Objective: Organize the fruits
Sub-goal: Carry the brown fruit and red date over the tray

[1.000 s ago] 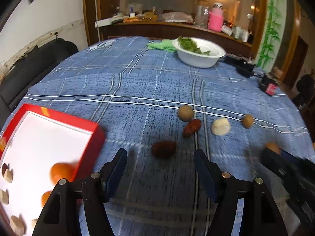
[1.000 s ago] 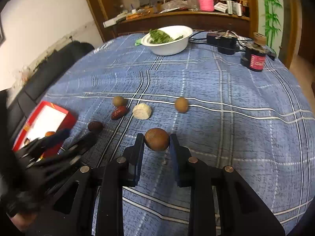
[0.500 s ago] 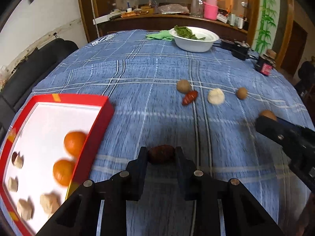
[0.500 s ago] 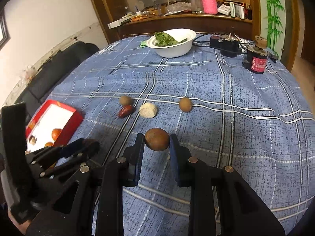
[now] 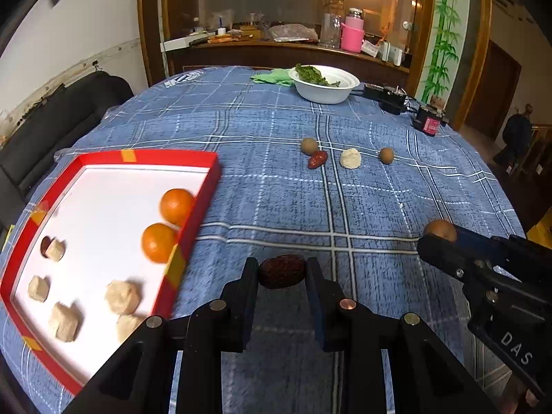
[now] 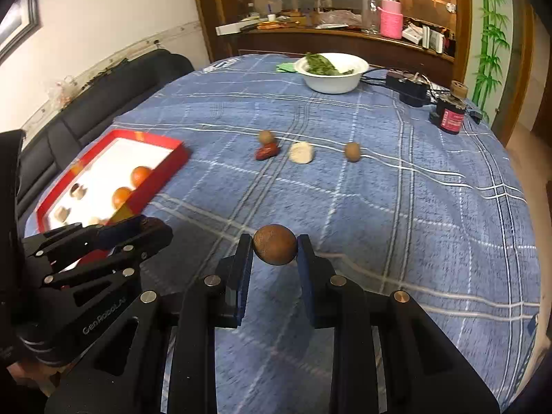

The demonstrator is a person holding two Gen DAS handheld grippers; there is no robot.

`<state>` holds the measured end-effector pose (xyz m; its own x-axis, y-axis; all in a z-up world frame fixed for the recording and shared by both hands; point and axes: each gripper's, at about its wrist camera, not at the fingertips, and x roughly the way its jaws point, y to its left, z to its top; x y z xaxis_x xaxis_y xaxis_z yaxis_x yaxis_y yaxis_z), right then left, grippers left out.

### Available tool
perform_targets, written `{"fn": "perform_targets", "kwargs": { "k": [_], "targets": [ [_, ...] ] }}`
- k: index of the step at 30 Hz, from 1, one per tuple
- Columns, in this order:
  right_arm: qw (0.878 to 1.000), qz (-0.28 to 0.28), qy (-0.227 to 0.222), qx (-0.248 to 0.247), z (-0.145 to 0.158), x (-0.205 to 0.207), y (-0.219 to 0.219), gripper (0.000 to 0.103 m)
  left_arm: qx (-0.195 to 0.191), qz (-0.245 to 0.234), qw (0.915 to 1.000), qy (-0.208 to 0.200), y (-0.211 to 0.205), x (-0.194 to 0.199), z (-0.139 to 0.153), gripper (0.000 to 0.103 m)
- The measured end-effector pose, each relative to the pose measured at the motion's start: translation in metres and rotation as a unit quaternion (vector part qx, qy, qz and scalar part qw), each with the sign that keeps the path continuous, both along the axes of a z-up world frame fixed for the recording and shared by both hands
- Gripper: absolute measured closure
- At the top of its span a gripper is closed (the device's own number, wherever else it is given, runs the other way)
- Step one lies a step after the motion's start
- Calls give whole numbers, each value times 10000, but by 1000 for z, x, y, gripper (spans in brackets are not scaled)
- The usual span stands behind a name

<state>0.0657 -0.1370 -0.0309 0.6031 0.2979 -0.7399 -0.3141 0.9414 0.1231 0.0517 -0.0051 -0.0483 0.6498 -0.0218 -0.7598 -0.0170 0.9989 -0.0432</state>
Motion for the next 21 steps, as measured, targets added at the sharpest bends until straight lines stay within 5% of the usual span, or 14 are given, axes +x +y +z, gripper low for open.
{"fn": "perform_targets", "kwargs": {
  "k": [21],
  "targets": [
    [9995, 298, -109, 30, 6, -43, 30, 78, -126, 185, 9997, -43, 27, -29, 4, 76]
  ]
}}
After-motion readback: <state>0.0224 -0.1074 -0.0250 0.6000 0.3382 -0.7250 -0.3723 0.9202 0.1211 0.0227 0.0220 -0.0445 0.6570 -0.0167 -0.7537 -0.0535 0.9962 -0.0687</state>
